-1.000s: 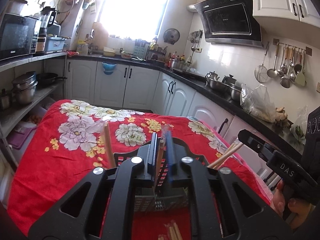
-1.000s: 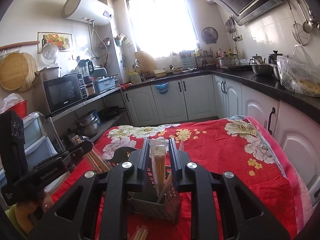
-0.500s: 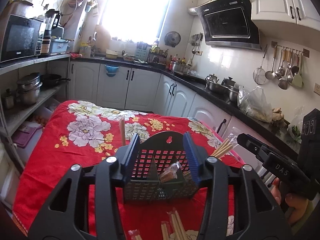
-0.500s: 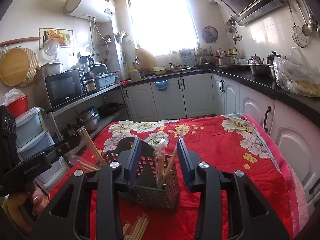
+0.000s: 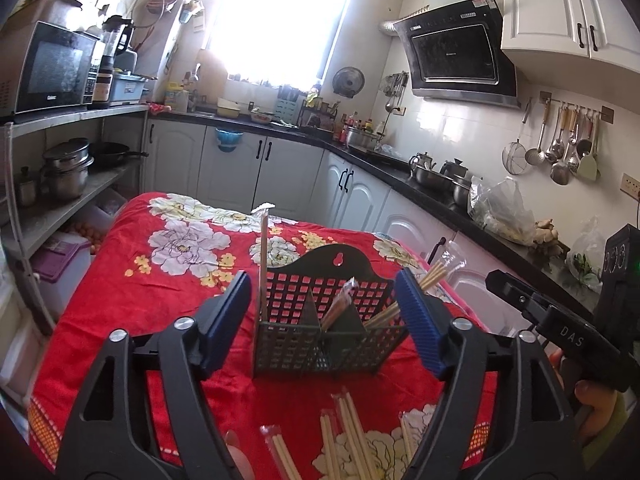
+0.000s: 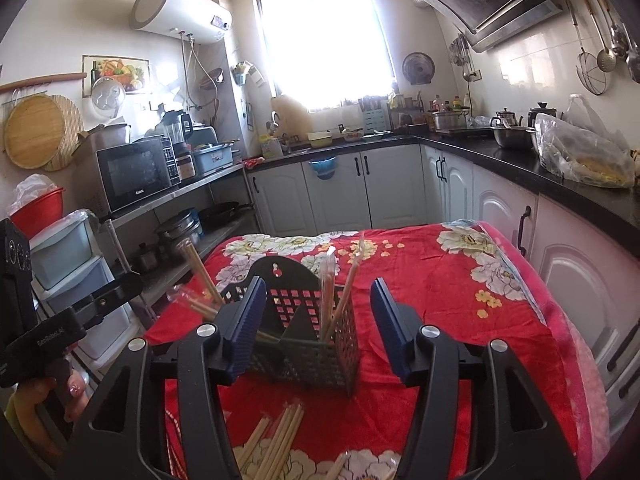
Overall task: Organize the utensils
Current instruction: 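Withdraw both tools from the basket toward the remaining chopsticks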
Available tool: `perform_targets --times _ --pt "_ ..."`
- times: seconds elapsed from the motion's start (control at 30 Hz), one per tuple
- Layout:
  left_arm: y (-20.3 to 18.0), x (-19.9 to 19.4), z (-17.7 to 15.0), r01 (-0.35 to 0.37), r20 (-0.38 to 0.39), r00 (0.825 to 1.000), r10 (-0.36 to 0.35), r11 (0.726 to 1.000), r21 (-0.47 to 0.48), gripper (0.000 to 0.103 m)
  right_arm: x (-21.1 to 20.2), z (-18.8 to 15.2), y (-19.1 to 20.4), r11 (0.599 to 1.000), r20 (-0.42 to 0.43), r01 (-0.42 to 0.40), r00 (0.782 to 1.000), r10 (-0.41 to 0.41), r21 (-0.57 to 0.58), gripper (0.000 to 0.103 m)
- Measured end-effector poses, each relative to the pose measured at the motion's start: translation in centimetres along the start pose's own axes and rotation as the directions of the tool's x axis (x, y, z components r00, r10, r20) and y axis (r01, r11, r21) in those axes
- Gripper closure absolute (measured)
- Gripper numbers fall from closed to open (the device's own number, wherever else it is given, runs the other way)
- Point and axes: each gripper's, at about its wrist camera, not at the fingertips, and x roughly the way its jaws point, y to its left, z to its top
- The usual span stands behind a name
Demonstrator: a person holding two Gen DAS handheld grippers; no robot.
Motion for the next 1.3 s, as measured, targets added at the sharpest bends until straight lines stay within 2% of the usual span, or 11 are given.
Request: perform_targets --times 0.13,0.5,0.87,0.93,1.03,1.1,1.13,1.2,1.3 --pt "0.3 -0.6 -0.9 0.005 -0.017 1.0 -0.005 1.0 -0.005 0.029 -0.9 -0.6 0.1 1.0 -0.015 0.0 1.0 0.0 0.002 0.05" --pt "1.0 -0.7 -3.6 -0.009 -0.092 0.996 0.008 1.0 -0.006 0.029 -1.3 -2.8 0.5 1.0 -0.09 0.004 0.996 -0.004 -0.004 0.049" --pt "0.6 1.3 -6.9 0.012 -0.217 0.976 -0.012 1.0 0.0 0.029 -0.4 -5.8 0.0 1.0 -0.205 0.004 0.979 -0.008 -0.016 0.049" --pt "0.3 1.8 -7.5 0.016 -0.247 0.969 -0.015 1.0 0.004 0.034 -0.1 -6.4 -0.1 1.0 -0.23 0.002 0.973 -0.008 -0.023 0.049" --pt "0.1 2.7 -8.4 0.025 -0.294 0.956 -0.022 1.0 0.007 0.049 0.3 -7.2 -0.1 0.999 -0.262 -0.007 0.965 -0.002 -0.033 0.05" --pt "-0.1 3.6 -9.2 0.058 -0.337 0.94 -0.056 0.998 -0.007 0.069 0.9 -7.8 -0.1 1.0 -0.296 -0.021 0.955 0.013 -0.024 0.054" --pt "0.0 4.2 -9.8 0.08 -0.37 0.925 -0.085 0.996 -0.029 0.073 1.3 -8.0 -0.2 1.0 -0.311 -0.027 0.95 0.021 -0.016 0.057" --pt "0.1 5.2 -10.7 0.077 -0.412 0.908 -0.082 0.997 -0.028 0.08 2.0 -8.5 -0.3 0.999 -0.34 -0.031 0.94 0.025 -0.012 0.06" --pt "0.2 6.3 -11.8 0.071 -0.461 0.884 -0.078 0.997 -0.032 0.082 3.5 -9.1 -0.5 0.999 -0.385 -0.036 0.922 0.033 -0.001 0.064"
